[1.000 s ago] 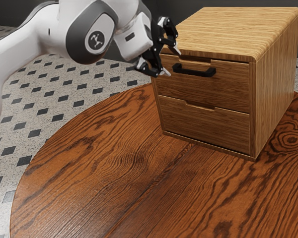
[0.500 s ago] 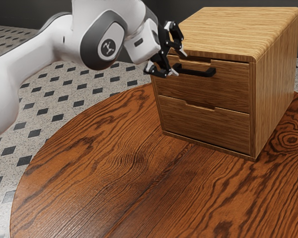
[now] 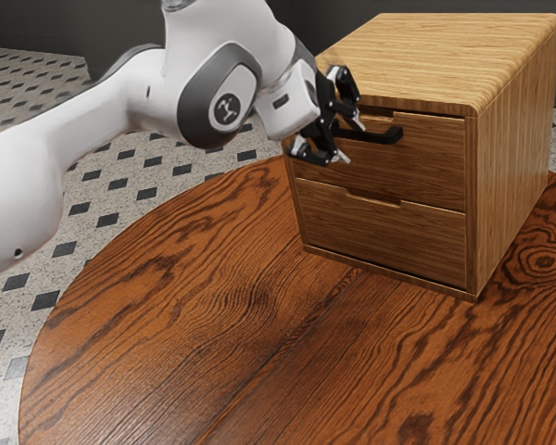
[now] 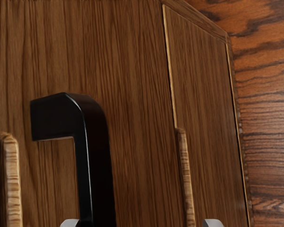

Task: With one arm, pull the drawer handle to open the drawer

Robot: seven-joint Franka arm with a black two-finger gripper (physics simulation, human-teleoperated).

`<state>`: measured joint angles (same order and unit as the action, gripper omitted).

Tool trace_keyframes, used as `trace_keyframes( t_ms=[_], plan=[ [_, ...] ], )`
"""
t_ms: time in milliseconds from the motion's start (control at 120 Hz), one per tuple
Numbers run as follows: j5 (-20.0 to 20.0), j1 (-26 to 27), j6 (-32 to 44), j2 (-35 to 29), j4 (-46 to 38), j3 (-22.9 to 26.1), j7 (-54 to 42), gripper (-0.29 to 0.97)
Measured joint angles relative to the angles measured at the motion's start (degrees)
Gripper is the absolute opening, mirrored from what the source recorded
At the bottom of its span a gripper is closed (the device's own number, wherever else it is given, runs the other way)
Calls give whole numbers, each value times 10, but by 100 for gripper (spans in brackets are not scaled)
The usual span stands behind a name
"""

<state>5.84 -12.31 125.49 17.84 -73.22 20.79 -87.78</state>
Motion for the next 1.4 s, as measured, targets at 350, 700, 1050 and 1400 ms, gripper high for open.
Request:
trace_keyframes(
  t_ms=[350,700,1050,1400],
  plan=[
    [1,4,12,19,12,-4,0,29],
    [5,5,31,37,13,-23,-3,16],
    [-4,16,42,44,18,-35,-6,4],
    [-3,22,38,36,16,-31,0,0]
  ],
)
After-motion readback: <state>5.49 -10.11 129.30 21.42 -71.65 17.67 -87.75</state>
